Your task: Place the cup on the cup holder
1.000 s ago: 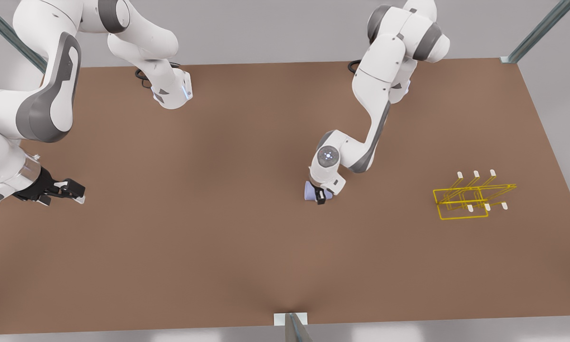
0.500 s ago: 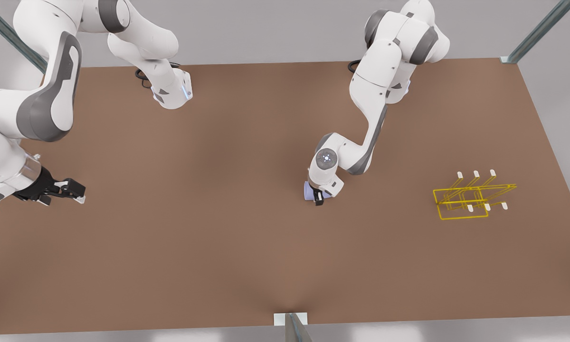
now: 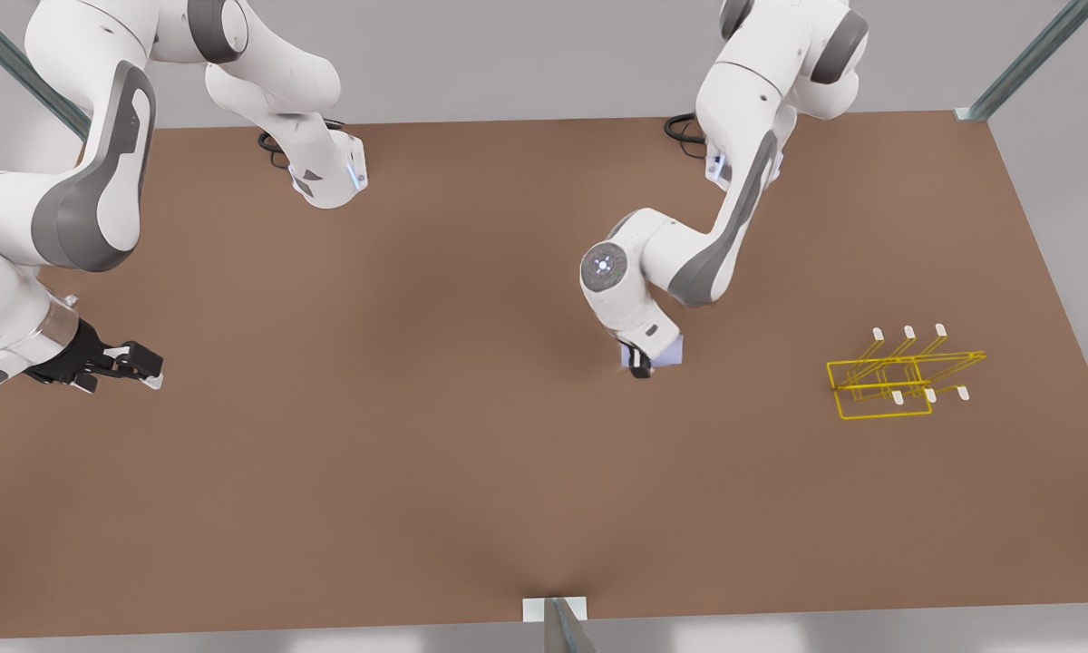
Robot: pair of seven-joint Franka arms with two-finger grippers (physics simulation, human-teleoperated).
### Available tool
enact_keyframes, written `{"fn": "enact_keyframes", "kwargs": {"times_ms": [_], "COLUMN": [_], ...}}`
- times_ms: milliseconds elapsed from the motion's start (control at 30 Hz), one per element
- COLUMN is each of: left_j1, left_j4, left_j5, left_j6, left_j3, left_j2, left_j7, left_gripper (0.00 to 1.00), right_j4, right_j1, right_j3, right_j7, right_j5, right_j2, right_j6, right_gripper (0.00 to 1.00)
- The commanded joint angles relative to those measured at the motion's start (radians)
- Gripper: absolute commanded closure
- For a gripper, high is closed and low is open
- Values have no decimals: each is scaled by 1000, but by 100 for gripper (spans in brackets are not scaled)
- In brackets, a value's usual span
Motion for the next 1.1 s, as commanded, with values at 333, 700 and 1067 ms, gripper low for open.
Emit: {"fn": "enact_keyframes", "kwargs": {"times_ms": [333,700,1067], "left_j1": [-40,-41,-29], "left_j4": [-171,-367,-454], "left_j5": [784,894,971], "left_j6": [-702,-565,-401], "left_j3": [109,216,331], "left_j2": [-68,-78,-19], "left_j7": [26,12,-65], "left_gripper": [25,25,25], "right_j4": [1,2,2], "right_j1": [3,6,6], "right_j3": [0,0,0], "right_j7": [0,0,0], "right_j5": [2,4,4], "right_j2": [0,7,7], "right_j6": [0,3,1], "right_gripper": [0,0,0]}}
